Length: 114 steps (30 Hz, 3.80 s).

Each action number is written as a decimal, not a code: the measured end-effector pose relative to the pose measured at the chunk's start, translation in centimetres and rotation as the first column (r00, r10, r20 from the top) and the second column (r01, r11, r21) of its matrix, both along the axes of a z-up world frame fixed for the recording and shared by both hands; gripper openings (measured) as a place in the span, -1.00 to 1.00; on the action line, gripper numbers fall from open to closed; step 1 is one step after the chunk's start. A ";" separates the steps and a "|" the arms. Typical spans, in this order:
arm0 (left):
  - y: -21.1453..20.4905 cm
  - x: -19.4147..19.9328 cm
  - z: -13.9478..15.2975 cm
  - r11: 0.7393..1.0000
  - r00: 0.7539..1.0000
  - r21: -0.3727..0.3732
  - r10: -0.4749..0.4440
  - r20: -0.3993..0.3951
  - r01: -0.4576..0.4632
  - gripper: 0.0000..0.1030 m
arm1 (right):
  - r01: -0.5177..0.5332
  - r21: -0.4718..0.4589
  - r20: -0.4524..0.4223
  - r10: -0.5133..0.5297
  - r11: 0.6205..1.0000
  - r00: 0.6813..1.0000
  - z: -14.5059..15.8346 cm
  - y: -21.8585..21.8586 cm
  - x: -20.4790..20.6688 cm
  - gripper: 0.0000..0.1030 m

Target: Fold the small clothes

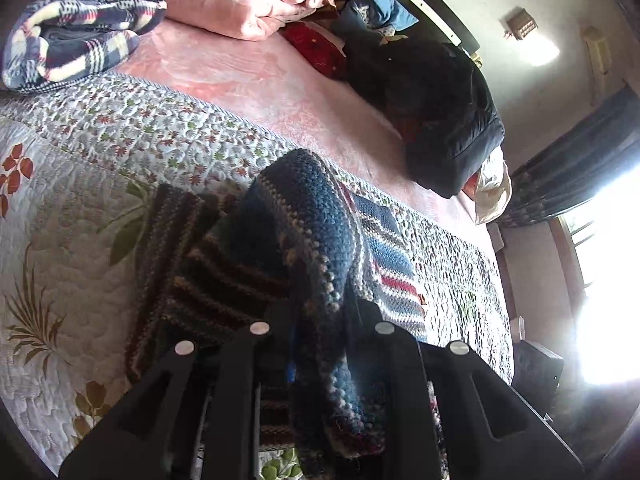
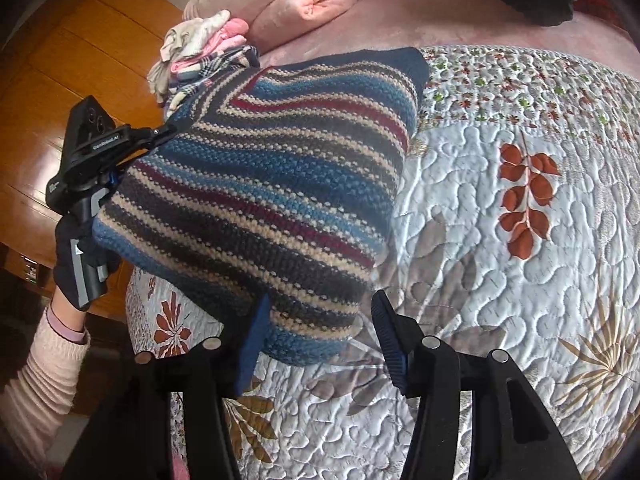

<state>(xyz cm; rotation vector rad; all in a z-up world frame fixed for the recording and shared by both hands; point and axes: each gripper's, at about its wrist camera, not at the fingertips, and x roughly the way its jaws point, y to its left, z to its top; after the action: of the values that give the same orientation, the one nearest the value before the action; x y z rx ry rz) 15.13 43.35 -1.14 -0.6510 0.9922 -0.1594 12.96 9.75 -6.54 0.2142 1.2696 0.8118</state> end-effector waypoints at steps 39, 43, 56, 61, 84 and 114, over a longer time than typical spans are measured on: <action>2.7 -11.5 -1.2 0.995 1.000 0.095 0.028 0.003 -0.028 -0.24 | -0.032 -0.034 -0.051 0.030 0.999 0.998 -1.9 4.1 -1.2 0.23; 1.1 -10.9 -2.7 0.994 0.999 0.106 -0.011 -0.033 0.014 -0.13 | -0.017 -0.024 -0.088 0.015 1.000 0.996 -2.7 4.3 -1.2 0.23; 4.2 -12.5 -5.2 0.999 0.998 -0.029 0.044 -0.050 -0.046 -0.78 | -0.027 -0.015 -0.094 0.026 1.000 0.995 -3.5 5.3 -0.9 0.23; 3.7 -11.9 -7.8 0.999 0.993 0.024 0.031 -0.112 -0.028 -0.78 | -0.025 -0.056 -0.111 0.019 0.998 0.994 -4.6 6.1 -0.8 0.11; 6.2 -7.2 -3.0 0.998 0.998 0.033 0.057 -0.029 -0.056 -0.13 | -0.003 -0.024 -0.061 0.002 1.000 0.998 -2.7 3.9 0.6 0.23; 6.7 1.2 -8.1 1.000 0.993 -0.001 0.020 -0.113 -0.020 -0.60 | -0.031 -0.024 -0.074 0.029 0.999 0.997 -3.9 6.4 0.6 0.23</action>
<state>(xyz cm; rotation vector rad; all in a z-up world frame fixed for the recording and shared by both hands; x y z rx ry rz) 16.32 50.08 -9.26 -0.6772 1.0938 -0.1066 13.59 16.12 -10.46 0.2077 1.3546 0.8194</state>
